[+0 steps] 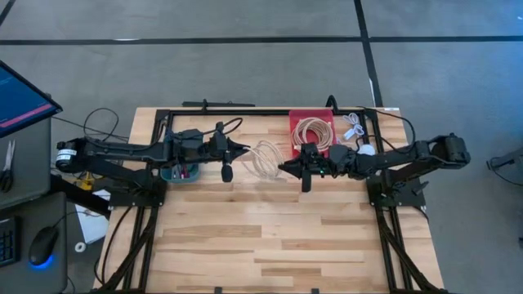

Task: Pick & Place USB Port
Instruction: Put the brown display cable in the pink bin, then return to Home Position

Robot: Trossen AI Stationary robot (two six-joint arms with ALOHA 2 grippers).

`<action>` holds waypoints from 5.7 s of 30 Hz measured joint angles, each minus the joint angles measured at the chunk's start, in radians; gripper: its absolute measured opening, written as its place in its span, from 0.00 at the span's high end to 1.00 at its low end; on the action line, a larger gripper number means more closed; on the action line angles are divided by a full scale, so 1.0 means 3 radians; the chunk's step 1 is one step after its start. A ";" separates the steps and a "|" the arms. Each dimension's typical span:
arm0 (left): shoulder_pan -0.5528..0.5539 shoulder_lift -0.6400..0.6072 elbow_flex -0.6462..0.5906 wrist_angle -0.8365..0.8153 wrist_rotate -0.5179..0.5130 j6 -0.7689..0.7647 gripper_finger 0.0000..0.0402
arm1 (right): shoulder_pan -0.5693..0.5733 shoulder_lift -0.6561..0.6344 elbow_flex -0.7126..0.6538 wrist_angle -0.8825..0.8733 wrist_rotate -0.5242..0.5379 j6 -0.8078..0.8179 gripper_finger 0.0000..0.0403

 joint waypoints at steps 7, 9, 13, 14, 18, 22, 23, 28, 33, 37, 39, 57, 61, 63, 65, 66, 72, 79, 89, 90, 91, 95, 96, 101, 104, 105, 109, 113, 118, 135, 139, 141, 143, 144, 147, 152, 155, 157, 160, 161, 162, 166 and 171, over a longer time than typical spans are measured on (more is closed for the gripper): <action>-0.0021 -0.0006 0.0000 0.0011 0.0070 -0.0111 0.90 | 0.0000 -0.0152 -0.0001 -0.0143 -0.0021 -0.0136 0.99; -0.0020 -0.0006 0.0000 0.0009 0.0063 -0.0122 0.86 | 0.0000 -0.0225 -0.0001 -0.0255 -0.0006 -0.0201 0.99; -0.0020 -0.0006 0.0000 0.0006 0.0056 -0.0122 0.76 | 0.0001 -0.0411 -0.0001 -0.0539 0.0114 -0.0328 0.99; -0.0020 -0.0006 0.0000 0.0006 0.0055 -0.0122 0.74 | 0.0001 -0.0471 -0.0001 -0.0629 0.0155 -0.0356 0.99; -0.0020 -0.0006 0.0000 0.0002 0.0048 -0.0122 0.64 | 0.0001 -0.0794 -0.0001 -0.1111 0.0377 -0.0444 0.99; -0.0019 -0.0006 0.0000 -0.0103 0.0048 -0.0146 0.59 | 0.0003 -0.1197 -0.0001 -0.1698 0.0826 -0.0566 0.99; -0.0018 -0.0006 0.0000 -0.0160 0.0048 -0.0147 0.58 | 0.0003 -0.1303 -0.0001 -0.1847 0.0966 -0.0574 0.99; -0.0018 -0.0006 0.0001 -0.0484 0.0046 -0.0148 0.58 | 0.0003 -0.1718 -0.0001 -0.2594 0.1673 -0.0568 0.99; -0.0018 -0.0006 0.0001 -0.0613 0.0048 -0.0283 0.60 | 0.0000 -0.1769 -0.0001 -0.3047 0.2166 -0.0462 0.99; -0.0018 -0.0007 0.0001 -0.0616 0.0048 -0.0284 0.62 | -0.0013 -0.1610 -0.0001 -0.3073 0.2334 -0.0449 0.99; -0.0018 -0.0015 0.0001 -0.0617 0.0047 -0.0284 0.63 | -0.0066 -0.1507 -0.0001 -0.3073 0.2349 -0.0449 0.99; -0.0018 -0.0029 0.0001 -0.0617 0.0048 -0.0284 0.66 | -0.0380 -0.0468 0.0011 -0.2954 0.2277 -0.0400 0.99; -0.0018 -0.0029 0.0001 -0.0617 0.0049 -0.0284 0.66 | -0.0391 -0.0441 0.0003 -0.2861 0.2231 -0.0388 0.89; -0.0018 -0.0029 0.0001 -0.0617 0.0048 -0.0285 0.66 | -0.0395 -0.0439 -0.0001 -0.2860 0.2224 -0.0386 0.83; -0.0018 -0.0029 0.0001 -0.0617 0.0048 -0.0285 0.66 | -0.0394 -0.0440 -0.0001 -0.2852 0.2226 -0.0386 0.78; -0.0018 -0.0029 0.0001 -0.0617 0.0049 -0.0285 0.66 | -0.0390 -0.0440 -0.0001 -0.2851 0.2224 -0.0386 0.76; -0.0018 -0.0029 0.0001 -0.0617 0.0049 -0.0285 0.66 | -0.0385 -0.0440 0.0177 -0.2844 0.1762 -0.0403 0.68; -0.0018 -0.0029 0.0001 -0.0617 0.0049 -0.0285 0.66 | -0.0384 -0.0440 0.0561 -0.3013 0.1267 -0.0593 0.64; -0.0078 -0.0330 0.0001 -0.0832 0.0048 -0.0094 0.66 | -0.0114 -0.0638 0.0890 -0.3211 0.1034 -0.1160 0.68; -0.0104 -0.0430 -0.0002 -0.0901 0.0053 -0.0092 0.66 | -0.0048 -0.0692 0.0888 -0.3215 0.1059 -0.1212 0.70; -0.0132 -0.0529 -0.0031 -0.0903 0.0048 -0.0091 0.66 | 0.0021 -0.0753 0.0876 -0.3213 0.1077 -0.1267 0.72; -0.0282 -0.1016 -0.0239 -0.0906 0.0052 -0.0088 0.66 | 0.0300 -0.1009 0.0808 -0.3224 0.1212 -0.1378 0.79; -0.0334 -0.1157 -0.0311 -0.0907 0.0051 -0.0085 0.66 | 0.0365 -0.1076 0.0794 -0.3233 0.1230 -0.1383 0.80; -0.0609 -0.1846 -0.0681 -0.0890 0.0059 0.0045 0.66 | 0.0693 -0.1385 0.0724 -0.3195 0.1247 -0.1472 0.85; -0.0763 -0.2201 -0.0871 -0.0843 0.0058 0.0124 0.66 | 0.0861 -0.1555 0.0583 -0.2959 0.1321 -0.1560 0.85; -0.0813 -0.2299 -0.0923 -0.0817 0.0058 0.0161 0.66 | 0.0918 -0.1615 0.0518 -0.2852 0.1334 -0.1609 0.85; -0.0963 -0.2619 -0.1073 -0.0777 0.0056 0.0270 0.66 | 0.1082 -0.1818 0.0220 -0.2355 0.1342 -0.1804 0.85; -0.1065 -0.2816 -0.1141 -0.0767 0.0048 0.0377 0.66 | 0.1141 -0.2011 -0.0040 -0.2063 0.1342 -0.1822 0.85; -0.1123 -0.2935 -0.1156 -0.0780 0.0049 0.0456 0.66 | 0.1148 -0.2231 -0.0282 -0.1884 0.1343 -0.1815 0.85; -0.1123 -0.3110 -0.1157 -0.1186 -0.0277 0.0502 0.75 | 0.1148 -0.2955 -0.0882 -0.1552 0.1341 -0.1795 0.85; -0.1123 -0.3321 -0.1157 -0.1353 -0.0278 0.0411 0.80 | 0.1148 -0.3136 -0.1000 -0.1551 0.1341 -0.1795 0.85; -0.1123 -0.3432 -0.1183 -0.1389 -0.0279 0.0387 0.82 | 0.1148 -0.3235 -0.1050 -0.1544 0.1341 -0.1797 0.85; -0.1123 -0.3567 -0.1247 -0.1404 -0.0279 0.0386 0.84 | 0.1148 -0.3328 -0.1103 -0.1535 0.1341 -0.1797 0.85; -0.1123 -0.3643 -0.1288 -0.1395 -0.0278 0.0386 0.85 | 0.1148 -0.3372 -0.1129 -0.1530 0.1341 -0.1797 0.85; -0.1123 -0.3840 -0.1453 -0.1385 -0.0280 0.0365 0.87 | 0.1148 -0.3495 -0.1197 -0.1544 0.1338 -0.1793 0.85; -0.1123 -0.3808 -0.1604 -0.1366 -0.0358 0.0225 0.89 | 0.1148 -0.3616 -0.1203 -0.1598 0.1328 -0.1850 0.85; -0.1122 -0.3832 -0.1689 -0.1414 -0.0389 0.0147 0.89 | 0.1148 -0.3689 -0.1202 -0.1703 0.1329 -0.1893 0.85; -0.1122 -0.3844 -0.1709 -0.1362 -0.0386 0.0133 0.89 | 0.1148 -0.3733 -0.1202 -0.1816 0.1327 -0.1875 0.85; -0.1122 -0.3844 -0.1729 -0.1365 -0.0391 0.0119 0.89 | 0.1172 -0.3748 -0.1202 -0.1922 0.1317 -0.1820 0.85; -0.1122 -0.3844 -0.1729 -0.1358 -0.0390 0.0117 0.89 | 0.1187 -0.3748 -0.1202 -0.1942 0.1316 -0.1811 0.85; -0.1122 -0.3844 -0.1728 -0.1344 -0.0391 0.0117 0.89 | 0.1202 -0.3746 -0.1202 -0.1952 0.1314 -0.1797 0.85; -0.1122 -0.3844 -0.1728 -0.1342 -0.0390 0.0119 0.89 | 0.1282 -0.3737 -0.1202 -0.1989 0.1315 -0.1814 0.85; -0.1122 -0.3844 -0.1728 -0.1342 -0.0390 0.0123 0.89 | 0.1321 -0.3768 -0.1202 -0.2043 0.1567 -0.1931 0.85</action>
